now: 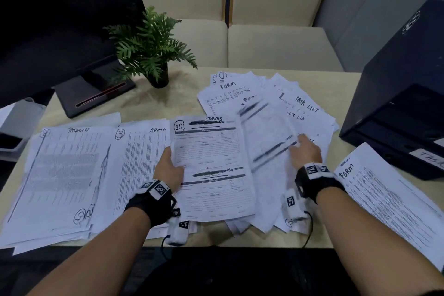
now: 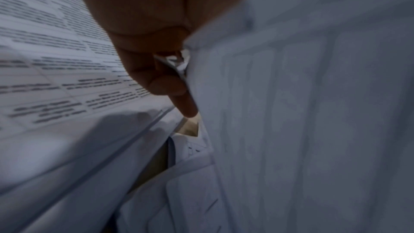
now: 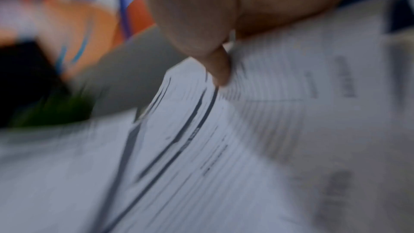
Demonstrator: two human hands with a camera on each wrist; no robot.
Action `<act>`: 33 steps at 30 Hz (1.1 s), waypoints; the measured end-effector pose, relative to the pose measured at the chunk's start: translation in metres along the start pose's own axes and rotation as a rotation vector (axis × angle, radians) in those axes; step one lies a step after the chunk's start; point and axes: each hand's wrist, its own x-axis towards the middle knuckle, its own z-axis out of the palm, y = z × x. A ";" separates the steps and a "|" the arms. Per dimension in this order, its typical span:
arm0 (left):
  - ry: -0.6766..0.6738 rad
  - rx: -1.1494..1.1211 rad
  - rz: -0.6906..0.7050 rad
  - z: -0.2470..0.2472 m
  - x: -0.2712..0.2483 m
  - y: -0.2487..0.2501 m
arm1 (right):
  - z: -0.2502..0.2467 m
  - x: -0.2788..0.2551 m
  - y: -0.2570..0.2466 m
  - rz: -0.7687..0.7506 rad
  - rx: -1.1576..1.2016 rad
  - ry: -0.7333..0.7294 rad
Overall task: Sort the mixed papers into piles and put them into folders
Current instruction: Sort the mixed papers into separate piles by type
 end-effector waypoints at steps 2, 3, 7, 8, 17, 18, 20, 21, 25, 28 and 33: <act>0.008 0.013 0.013 -0.001 0.002 0.001 | -0.014 0.003 0.008 0.077 0.253 0.196; 0.012 0.015 0.017 -0.002 0.002 0.000 | -0.019 0.004 0.013 0.104 0.343 0.275; 0.020 0.019 0.015 -0.001 0.004 0.001 | -0.027 -0.002 0.024 0.116 0.408 0.230; 0.019 0.013 0.010 -0.001 0.005 0.001 | -0.026 -0.006 0.027 0.105 0.366 0.191; 0.048 -0.065 -0.021 -0.009 0.011 -0.005 | -0.011 -0.027 0.050 0.124 0.128 0.058; 0.054 -0.070 -0.030 -0.010 0.010 -0.004 | -0.014 -0.026 0.050 0.127 0.133 0.116; 0.053 -0.115 -0.016 -0.012 0.010 -0.004 | -0.024 -0.022 0.051 0.144 0.172 0.230; 0.050 -0.135 -0.006 -0.013 0.009 -0.003 | -0.029 -0.019 0.052 0.144 0.203 0.274; 0.044 -0.199 -0.013 -0.014 0.010 0.000 | -0.045 -0.017 0.050 0.145 0.452 0.405; 0.041 -0.162 -0.018 -0.012 0.012 -0.001 | -0.048 -0.021 0.039 0.096 0.535 0.343; -0.019 -0.122 -0.008 -0.001 0.008 0.003 | -0.003 -0.038 0.020 0.012 0.409 -0.090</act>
